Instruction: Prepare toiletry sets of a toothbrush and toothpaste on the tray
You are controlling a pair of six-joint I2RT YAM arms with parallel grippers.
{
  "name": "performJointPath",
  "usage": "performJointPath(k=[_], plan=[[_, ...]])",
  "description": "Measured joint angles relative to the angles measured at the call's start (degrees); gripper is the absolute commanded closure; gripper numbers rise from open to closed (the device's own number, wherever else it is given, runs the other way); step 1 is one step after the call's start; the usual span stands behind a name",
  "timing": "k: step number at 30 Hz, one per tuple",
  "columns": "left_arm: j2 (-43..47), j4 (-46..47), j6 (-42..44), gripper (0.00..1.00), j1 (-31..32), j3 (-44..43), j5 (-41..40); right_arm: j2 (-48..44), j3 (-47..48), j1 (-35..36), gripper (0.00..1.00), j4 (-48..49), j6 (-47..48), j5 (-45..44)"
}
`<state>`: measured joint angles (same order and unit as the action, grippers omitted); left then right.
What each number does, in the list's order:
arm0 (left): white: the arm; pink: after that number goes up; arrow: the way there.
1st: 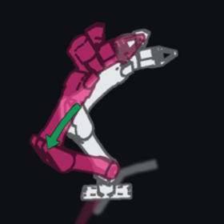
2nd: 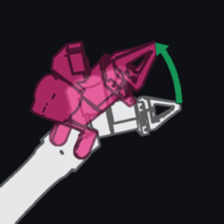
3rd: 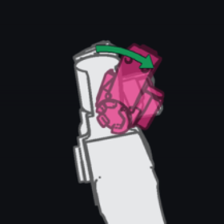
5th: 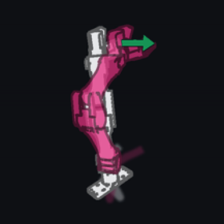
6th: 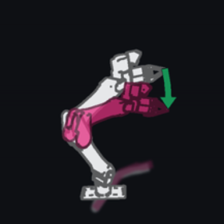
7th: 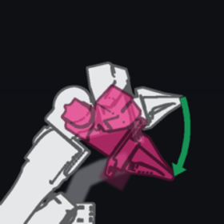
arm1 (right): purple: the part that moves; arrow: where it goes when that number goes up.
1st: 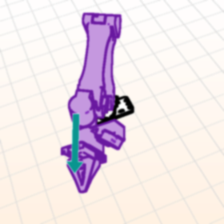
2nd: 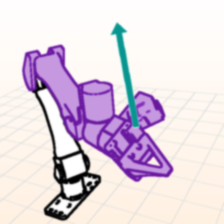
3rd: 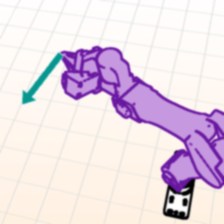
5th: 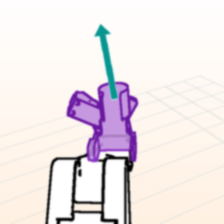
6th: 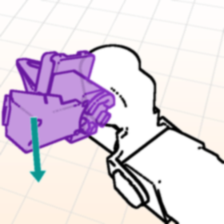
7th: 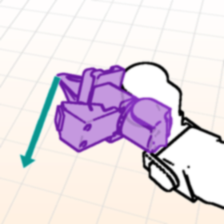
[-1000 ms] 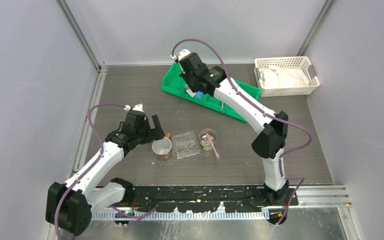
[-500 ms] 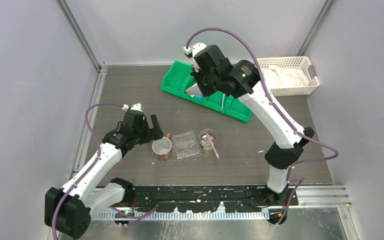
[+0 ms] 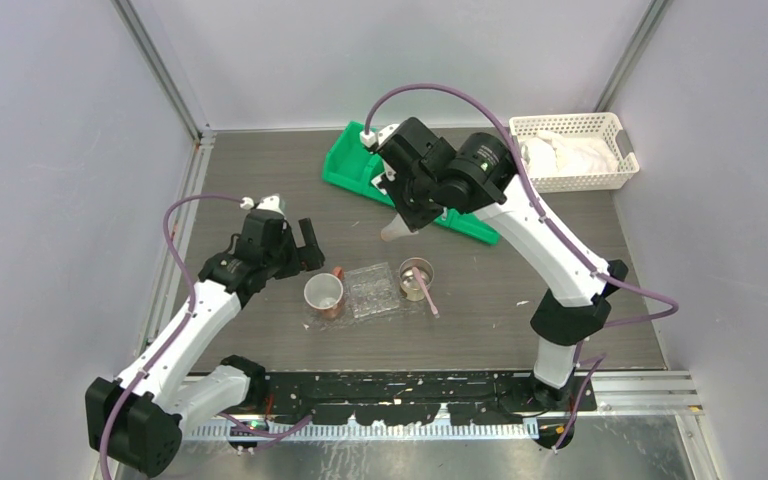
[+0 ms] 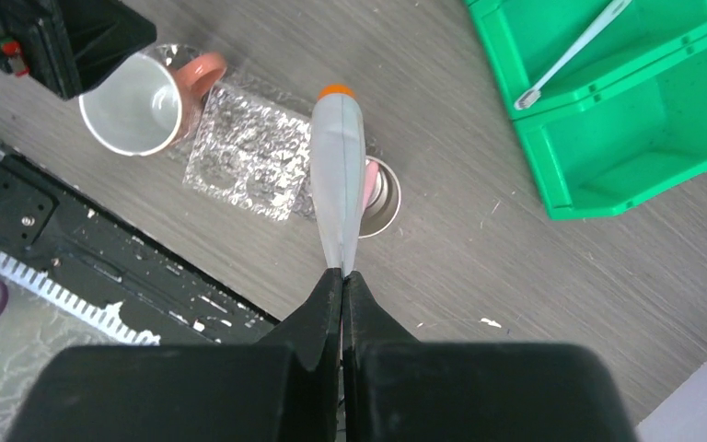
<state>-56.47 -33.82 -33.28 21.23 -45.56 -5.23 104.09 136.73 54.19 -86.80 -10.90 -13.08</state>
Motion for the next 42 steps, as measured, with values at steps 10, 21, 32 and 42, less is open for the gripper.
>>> performJointPath(k=[10,21,32,42], plan=[[-0.07,-1.66,0.94,0.0,0.0,-0.31,-0.57,1.84,1.95,6.12,0.99,-3.28,-2.78,0.42],[-0.09,-2.08,0.98,0.0,0.0,-0.33,-0.57,6.84,2.62,8.0,0.99,-3.5,-3.23,1.77],[0.94,-2.12,0.98,0.0,0.0,-0.33,-0.57,11.39,3.89,7.98,0.99,-3.5,-3.17,1.9],[2.1,-2.21,0.98,0.0,0.0,-0.33,-0.57,12.44,4.28,7.98,0.99,-3.48,-3.02,2.47]])
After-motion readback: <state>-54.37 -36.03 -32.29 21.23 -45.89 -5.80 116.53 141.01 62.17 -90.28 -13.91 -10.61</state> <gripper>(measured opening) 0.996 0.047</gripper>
